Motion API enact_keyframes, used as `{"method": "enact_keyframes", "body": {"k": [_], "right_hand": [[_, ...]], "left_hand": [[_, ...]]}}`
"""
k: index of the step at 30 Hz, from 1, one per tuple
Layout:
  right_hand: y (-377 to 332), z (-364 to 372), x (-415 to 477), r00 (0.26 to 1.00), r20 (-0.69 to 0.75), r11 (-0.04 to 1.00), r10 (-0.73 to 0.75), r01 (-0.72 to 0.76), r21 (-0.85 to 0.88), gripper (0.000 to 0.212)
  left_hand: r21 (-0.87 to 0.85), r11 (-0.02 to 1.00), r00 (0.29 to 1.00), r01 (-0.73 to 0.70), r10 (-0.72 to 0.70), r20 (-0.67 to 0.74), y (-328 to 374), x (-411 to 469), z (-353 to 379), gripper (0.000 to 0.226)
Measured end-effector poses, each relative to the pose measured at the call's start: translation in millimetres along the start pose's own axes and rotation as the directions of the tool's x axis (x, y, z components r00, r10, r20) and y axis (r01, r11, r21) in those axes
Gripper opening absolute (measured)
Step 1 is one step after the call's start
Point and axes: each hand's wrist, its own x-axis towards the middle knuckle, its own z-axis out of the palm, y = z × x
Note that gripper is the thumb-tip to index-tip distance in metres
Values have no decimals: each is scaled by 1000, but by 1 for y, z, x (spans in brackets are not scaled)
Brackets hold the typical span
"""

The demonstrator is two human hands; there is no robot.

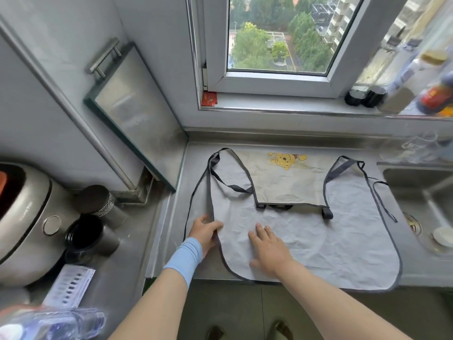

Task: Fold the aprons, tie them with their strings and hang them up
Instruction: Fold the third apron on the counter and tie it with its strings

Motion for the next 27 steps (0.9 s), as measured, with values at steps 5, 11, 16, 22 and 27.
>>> {"method": "enact_keyframes", "body": {"k": [5, 11, 16, 22, 27], "right_hand": [[2, -32, 4, 997, -35, 891, 76, -53, 450, 39], [51, -139, -13, 934, 4, 72, 356, -32, 997, 36], [110, -133, -15, 867, -113, 593, 485, -231, 771, 14], [172, -83, 0, 838, -8, 766, 546, -495, 411, 22], [187, -79, 21, 896, -333, 954, 292, -249, 167, 52]], "left_hand": [[276, 940, 948, -200, 114, 297, 33, -21, 31, 42], [547, 726, 841, -417, 79, 536, 28, -29, 119, 91], [748, 494, 814, -444, -126, 567, 0, -38, 181, 81], [842, 427, 916, -329, -73, 395, -12, -16, 209, 46], [946, 110, 932, -306, 238, 274, 6, 29, 217, 44]]}}
